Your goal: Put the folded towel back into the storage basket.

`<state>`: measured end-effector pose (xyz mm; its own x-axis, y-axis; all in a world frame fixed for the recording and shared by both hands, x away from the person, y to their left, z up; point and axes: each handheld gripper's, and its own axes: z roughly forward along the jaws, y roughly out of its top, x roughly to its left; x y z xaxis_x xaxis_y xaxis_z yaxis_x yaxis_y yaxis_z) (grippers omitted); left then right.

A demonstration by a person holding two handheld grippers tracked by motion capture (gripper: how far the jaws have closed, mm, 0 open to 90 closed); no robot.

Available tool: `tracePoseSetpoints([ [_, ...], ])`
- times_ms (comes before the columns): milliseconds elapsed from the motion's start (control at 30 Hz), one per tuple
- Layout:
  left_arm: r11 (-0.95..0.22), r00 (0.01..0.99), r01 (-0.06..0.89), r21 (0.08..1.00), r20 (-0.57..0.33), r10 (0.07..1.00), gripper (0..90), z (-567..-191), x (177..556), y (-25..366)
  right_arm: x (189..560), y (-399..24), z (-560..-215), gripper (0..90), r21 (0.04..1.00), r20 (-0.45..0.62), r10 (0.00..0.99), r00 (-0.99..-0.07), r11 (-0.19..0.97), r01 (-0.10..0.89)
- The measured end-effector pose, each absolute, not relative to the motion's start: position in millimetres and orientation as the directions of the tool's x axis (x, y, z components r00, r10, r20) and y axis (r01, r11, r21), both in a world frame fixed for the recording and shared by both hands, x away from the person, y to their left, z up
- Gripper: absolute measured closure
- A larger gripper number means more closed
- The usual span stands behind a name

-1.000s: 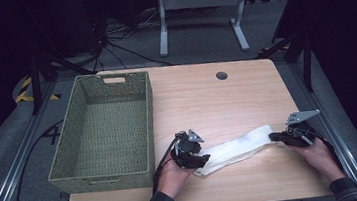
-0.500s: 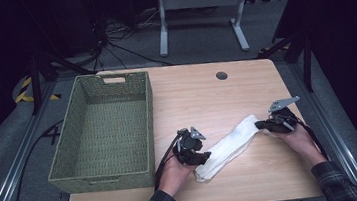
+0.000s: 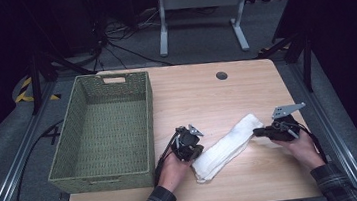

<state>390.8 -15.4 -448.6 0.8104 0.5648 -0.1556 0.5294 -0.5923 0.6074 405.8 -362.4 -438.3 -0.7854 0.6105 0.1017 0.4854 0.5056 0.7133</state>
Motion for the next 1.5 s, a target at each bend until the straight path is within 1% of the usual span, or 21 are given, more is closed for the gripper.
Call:
tracePoseSetpoints([
  [200, -0.615, 0.825, 0.519, 0.594, -0.160, 0.542, 89.5, -453, 391, -25, 397, -341, -445, 89.5, 0.690, 0.100, 0.564, -0.819, 0.554, 0.466],
  [267, -0.627, 0.835, 0.504, 0.593, -0.150, 0.530, 89.6, -453, 389, -27, 397, -335, -448, 89.5, 0.681, 0.096, 0.553, -0.828, 0.571, 0.460],
  [333, -0.630, 0.842, 0.498, 0.595, -0.159, 0.515, 89.6, -453, 387, -29, 398, -330, -450, 89.5, 0.671, 0.092, 0.548, -0.831, 0.583, 0.458],
  [567, -0.653, 0.861, 0.481, 0.585, -0.173, 0.479, 89.5, -453, 380, -34, 404, -325, -452, 89.5, 0.667, 0.076, 0.551, -0.831, 0.592, 0.453],
  [600, -0.642, 0.860, 0.483, 0.595, -0.184, 0.476, 89.6, -455, 379, -36, 406, -324, -452, 89.6, 0.667, 0.076, 0.551, -0.831, 0.591, 0.453],
  [733, -0.672, 0.879, 0.460, 0.581, -0.193, 0.435, 89.4, -453, 373, -42, 413, -320, -452, 89.6, 0.670, 0.060, 0.554, -0.831, 0.595, 0.445],
  [867, -0.670, 0.887, 0.446, 0.593, -0.190, 0.422, 89.4, -454, 369, -48, 418, -318, -452, 89.6, 0.671, 0.058, 0.557, -0.829, 0.593, 0.445],
  [967, -0.685, 0.895, 0.437, 0.583, -0.208, 0.394, 89.4, -454, 366, -53, 421, -316, -452, 89.6, 0.667, 0.056, 0.559, -0.827, 0.595, 0.448],
  [1033, -0.683, 0.901, 0.424, 0.594, -0.198, 0.387, 89.4, -455, 363, -56, 425, -314, -452, 89.6, 0.669, 0.048, 0.560, -0.827, 0.597, 0.443],
  [1233, -0.691, 0.913, 0.402, 0.600, -0.205, 0.353, 89.3, -455, 357, -65, 434, -305, -453, 89.6, 0.678, 0.046, 0.546, -0.836, 0.598, 0.428],
  [1267, -0.701, 0.915, 0.402, 0.590, -0.217, 0.341, 89.3, -454, 356, -67, 436, -303, -453, 89.6, 0.678, 0.044, 0.544, -0.838, 0.600, 0.425],
  [1400, -0.694, 0.919, 0.393, 0.603, -0.219, 0.329, 89.2, -456, 351, -73, 438, -296, -453, 89.6, 0.679, 0.035, 0.534, -0.845, 0.608, 0.412],
  [1433, -0.700, 0.925, 0.378, 0.606, -0.211, 0.316, 88.8, -456, 348, -77, 439, -295, -453, 89.6, 0.679, 0.034, 0.531, -0.847, 0.609, 0.409],
  [1500, -0.704, 0.925, 0.375, 0.603, -0.200, 0.322, 88.5, -455, 348, -77, 439, -294, -453, 89.6, 0.678, 0.032, 0.529, -0.848, 0.612, 0.408],
])
